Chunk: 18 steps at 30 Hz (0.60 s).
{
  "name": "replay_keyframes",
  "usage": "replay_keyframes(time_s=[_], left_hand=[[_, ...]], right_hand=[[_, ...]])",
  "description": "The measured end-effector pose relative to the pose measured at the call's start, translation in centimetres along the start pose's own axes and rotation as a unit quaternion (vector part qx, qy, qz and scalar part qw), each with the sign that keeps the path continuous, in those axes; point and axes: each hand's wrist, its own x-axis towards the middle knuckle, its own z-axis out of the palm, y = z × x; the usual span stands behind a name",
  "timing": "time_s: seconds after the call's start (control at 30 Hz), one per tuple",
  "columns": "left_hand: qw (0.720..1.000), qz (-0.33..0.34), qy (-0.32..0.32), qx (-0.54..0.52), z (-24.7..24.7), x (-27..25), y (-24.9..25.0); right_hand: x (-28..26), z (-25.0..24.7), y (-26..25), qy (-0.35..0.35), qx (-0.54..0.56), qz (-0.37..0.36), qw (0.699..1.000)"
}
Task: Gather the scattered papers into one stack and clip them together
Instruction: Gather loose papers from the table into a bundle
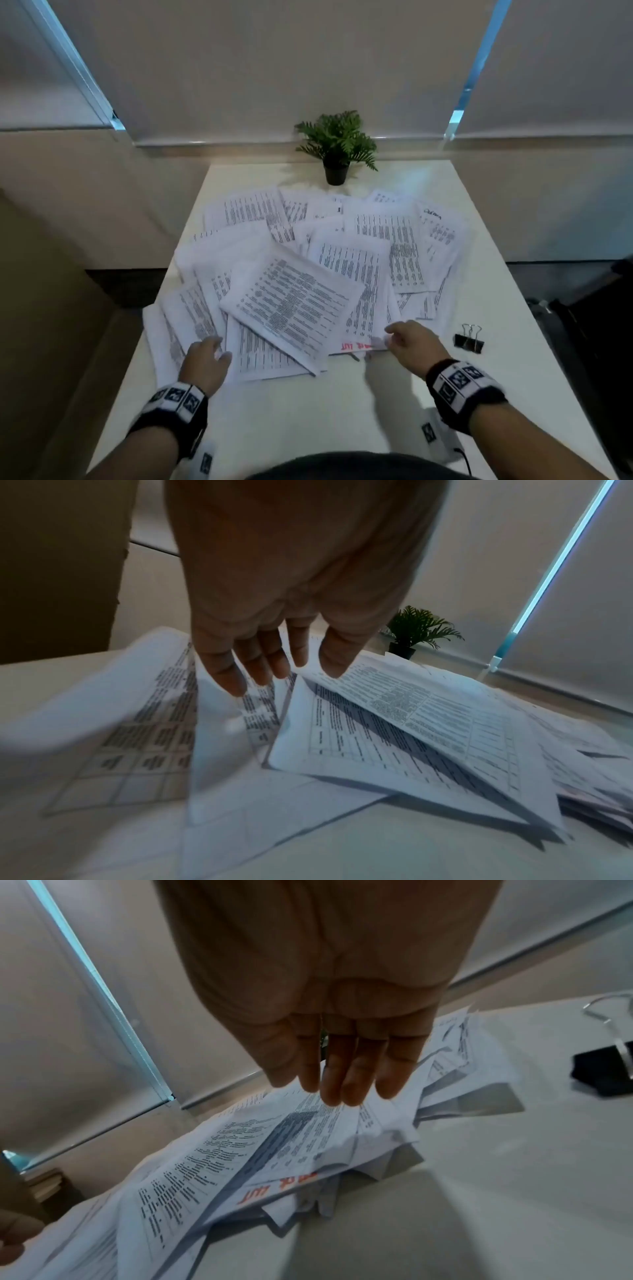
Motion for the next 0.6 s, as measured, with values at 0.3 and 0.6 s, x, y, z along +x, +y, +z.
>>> replay_keyframes(time_s=[0.3, 0.6], left_hand=[[0.996, -0.067, -0.021, -0.058, 1.4, 2.9, 3.0], [0.987, -0.112, 0.022, -0.115, 3.4, 4.3, 3.8]], right_hand=[[7.6, 1.7, -4.2, 0.069, 0.039, -0.054, 0.995], [12.8, 3.3, -6.7, 0.048, -0.039, -0.008, 0.998]])
